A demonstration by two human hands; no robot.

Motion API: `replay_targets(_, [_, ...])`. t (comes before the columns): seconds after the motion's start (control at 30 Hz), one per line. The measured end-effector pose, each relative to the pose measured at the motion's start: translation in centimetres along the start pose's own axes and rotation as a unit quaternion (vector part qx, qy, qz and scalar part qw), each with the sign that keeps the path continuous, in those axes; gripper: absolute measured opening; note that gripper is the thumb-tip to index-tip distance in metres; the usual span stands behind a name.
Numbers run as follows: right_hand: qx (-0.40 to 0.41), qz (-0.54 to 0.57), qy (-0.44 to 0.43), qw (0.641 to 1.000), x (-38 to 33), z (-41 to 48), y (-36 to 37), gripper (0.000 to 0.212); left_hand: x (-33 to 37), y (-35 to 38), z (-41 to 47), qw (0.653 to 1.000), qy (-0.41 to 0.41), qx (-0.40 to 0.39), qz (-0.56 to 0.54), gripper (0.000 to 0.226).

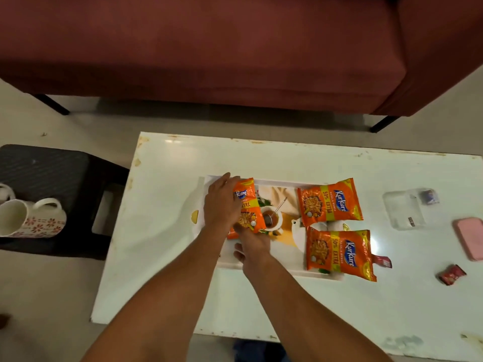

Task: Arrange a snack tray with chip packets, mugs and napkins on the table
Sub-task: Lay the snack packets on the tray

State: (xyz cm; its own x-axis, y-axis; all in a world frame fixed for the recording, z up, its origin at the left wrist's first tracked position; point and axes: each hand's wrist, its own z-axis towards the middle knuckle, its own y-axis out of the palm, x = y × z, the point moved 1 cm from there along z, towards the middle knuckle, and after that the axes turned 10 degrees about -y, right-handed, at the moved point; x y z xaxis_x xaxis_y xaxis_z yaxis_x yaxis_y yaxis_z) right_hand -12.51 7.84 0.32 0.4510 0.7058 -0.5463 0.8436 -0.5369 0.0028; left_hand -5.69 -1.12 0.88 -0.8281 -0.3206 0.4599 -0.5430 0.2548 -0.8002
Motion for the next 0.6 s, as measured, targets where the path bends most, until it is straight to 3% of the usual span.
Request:
replay_targets(0.1, [0.050, -0.028, -0.022, 0.998, -0.3, 1.1, 0.7, 0.034, -0.2, 0.3, 0.7, 0.997, -0.009, -0.047, 0.064, 0.051])
replay_targets(0.23, [0.085, -0.104, -0.117, 0.984, -1.5, 1.6, -0.8, 0.023, -0.3, 0.7, 0.1, 0.994, -0.014, -0.031, 0.107, 0.053])
replay_targets(0.43, [0.009, -0.168, -0.218, 0.961, -5.3, 1.2, -6.3, 0.017, 1.0, 2.8, -4.5, 0.995, -0.089, -0.036, -0.035, 0.045])
replay_targets(0.6, [-0.048, -0.246, -0.239, 0.938, -9.6, 0.9, -13.1, 0.017, 4.6, 6.0, -9.4, 0.988, -0.082, -0.036, -0.122, 0.041])
